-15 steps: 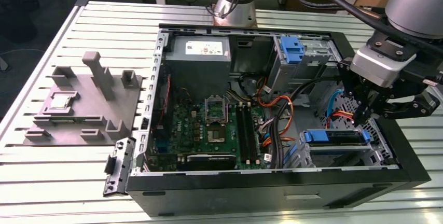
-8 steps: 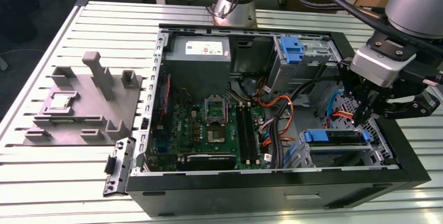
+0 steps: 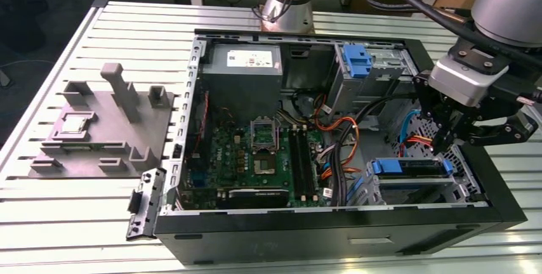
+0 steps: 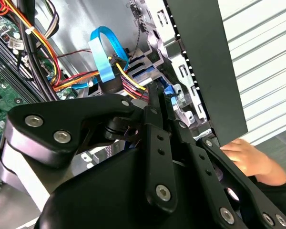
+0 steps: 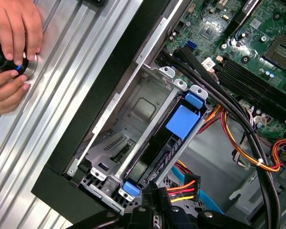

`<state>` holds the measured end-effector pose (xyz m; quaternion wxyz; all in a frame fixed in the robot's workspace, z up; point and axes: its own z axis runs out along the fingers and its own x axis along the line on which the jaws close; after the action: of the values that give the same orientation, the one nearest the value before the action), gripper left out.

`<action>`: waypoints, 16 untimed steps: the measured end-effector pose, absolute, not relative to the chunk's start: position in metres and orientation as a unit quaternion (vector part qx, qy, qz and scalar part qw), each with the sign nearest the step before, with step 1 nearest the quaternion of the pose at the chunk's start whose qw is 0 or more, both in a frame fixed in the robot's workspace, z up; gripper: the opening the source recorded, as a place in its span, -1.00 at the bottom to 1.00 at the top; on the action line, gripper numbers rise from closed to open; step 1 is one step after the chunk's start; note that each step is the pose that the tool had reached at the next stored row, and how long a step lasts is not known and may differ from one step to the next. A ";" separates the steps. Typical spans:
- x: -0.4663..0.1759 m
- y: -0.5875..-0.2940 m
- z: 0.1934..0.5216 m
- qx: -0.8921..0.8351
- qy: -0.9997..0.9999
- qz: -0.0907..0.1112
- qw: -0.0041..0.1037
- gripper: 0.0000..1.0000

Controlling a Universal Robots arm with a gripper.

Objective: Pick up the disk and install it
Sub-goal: 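Insert the first disk wire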

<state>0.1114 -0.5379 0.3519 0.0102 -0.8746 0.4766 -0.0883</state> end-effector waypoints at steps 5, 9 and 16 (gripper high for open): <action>0.111 -0.538 0.351 -0.857 0.507 -0.089 0.007 -0.66; 0.111 -0.538 0.351 -0.840 0.536 -0.089 0.004 -0.66; 0.111 -0.538 0.350 -0.804 0.588 -0.089 -0.002 -0.66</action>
<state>0.1114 -0.5378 0.3496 -0.0016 -0.8036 0.5884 -0.0889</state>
